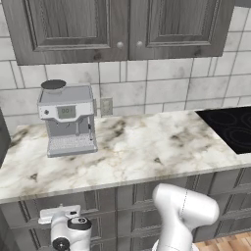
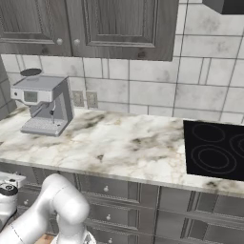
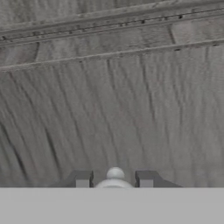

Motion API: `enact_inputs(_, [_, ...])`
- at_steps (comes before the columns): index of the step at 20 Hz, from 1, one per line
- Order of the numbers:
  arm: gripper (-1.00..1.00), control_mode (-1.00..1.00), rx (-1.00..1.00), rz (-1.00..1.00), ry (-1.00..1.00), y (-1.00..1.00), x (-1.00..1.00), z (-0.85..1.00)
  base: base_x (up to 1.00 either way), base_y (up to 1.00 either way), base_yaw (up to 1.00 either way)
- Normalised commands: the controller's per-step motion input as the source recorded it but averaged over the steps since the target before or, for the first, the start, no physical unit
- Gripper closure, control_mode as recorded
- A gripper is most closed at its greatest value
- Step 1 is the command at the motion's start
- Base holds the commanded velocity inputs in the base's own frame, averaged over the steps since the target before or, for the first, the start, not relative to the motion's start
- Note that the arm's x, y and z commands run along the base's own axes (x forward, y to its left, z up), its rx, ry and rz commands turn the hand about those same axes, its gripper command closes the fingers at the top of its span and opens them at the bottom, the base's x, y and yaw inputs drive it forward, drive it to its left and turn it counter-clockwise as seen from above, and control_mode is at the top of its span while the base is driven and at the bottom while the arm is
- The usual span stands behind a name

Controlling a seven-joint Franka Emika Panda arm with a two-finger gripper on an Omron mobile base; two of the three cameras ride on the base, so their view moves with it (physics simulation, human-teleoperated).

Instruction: Take the pizza cutter from the drawer on the left and place it on the dining counter for cutting.

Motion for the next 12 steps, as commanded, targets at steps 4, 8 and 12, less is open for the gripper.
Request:
enact_inputs(4, [1.00,-1.00,0.00,0.00,0.00,0.00,-0.31,0.00,0.00,0.00,0.00])
enact_inputs(8, [1.00,-1.00,0.00,0.00,0.00,0.00,-0.74,0.00,0.00,0.00,0.00])
enact_inputs(12, [1.00,-1.00,0.00,0.00,0.00,0.01,-0.74,0.00,0.00,0.00,0.00])
